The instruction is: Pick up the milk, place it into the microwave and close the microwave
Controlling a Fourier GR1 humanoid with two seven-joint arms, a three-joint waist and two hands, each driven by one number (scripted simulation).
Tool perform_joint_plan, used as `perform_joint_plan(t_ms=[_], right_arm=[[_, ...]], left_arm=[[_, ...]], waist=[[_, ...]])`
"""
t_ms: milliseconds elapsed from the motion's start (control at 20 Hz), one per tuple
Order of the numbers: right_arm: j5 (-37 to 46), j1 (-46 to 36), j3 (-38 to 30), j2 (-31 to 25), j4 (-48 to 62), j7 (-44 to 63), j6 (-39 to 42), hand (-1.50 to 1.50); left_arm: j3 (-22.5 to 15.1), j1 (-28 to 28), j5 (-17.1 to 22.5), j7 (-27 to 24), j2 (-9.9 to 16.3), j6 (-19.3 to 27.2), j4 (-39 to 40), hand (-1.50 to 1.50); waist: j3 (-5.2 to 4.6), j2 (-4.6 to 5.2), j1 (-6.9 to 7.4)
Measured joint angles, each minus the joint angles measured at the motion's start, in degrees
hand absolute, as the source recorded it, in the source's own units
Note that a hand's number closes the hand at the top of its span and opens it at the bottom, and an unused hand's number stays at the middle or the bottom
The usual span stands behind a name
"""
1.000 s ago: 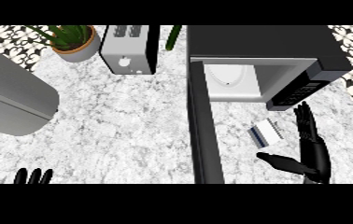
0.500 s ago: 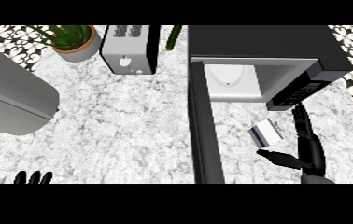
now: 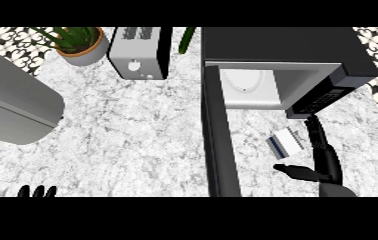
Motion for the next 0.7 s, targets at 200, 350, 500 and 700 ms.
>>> perform_joint_plan(t_ms=[200, 350, 500, 700], right_arm=[[0.10, -2.27, -0.17, 0.11, 5.93, -2.03, 1.81, -1.50], [-0.18, -4.64, -1.29, -0.70, 10.19, -3.73, 2.22, -1.50], [-0.16, -5.42, -2.05, -1.26, 13.02, -5.39, 2.21, -1.50], [-0.94, -6.59, -2.97, -1.55, 14.85, -5.78, 3.16, -1.50]], left_arm=[[0.80, -1.26, 1.01, 1.29, 0.27, 0.06, -0.46, -1.50], [1.41, 0.16, 1.76, 0.13, 0.71, -0.44, -0.81, -1.50], [1.42, -0.33, 1.73, -1.26, 0.56, -0.77, 1.02, -1.50], [2.24, 0.22, 2.67, -1.09, 1.20, -1.25, 0.45, -1.50]], waist=[[0.04, 0.06, 0.03], [-0.02, 0.02, 0.22], [-0.05, 0.04, 0.28], [0.06, 0.14, 0.34]])
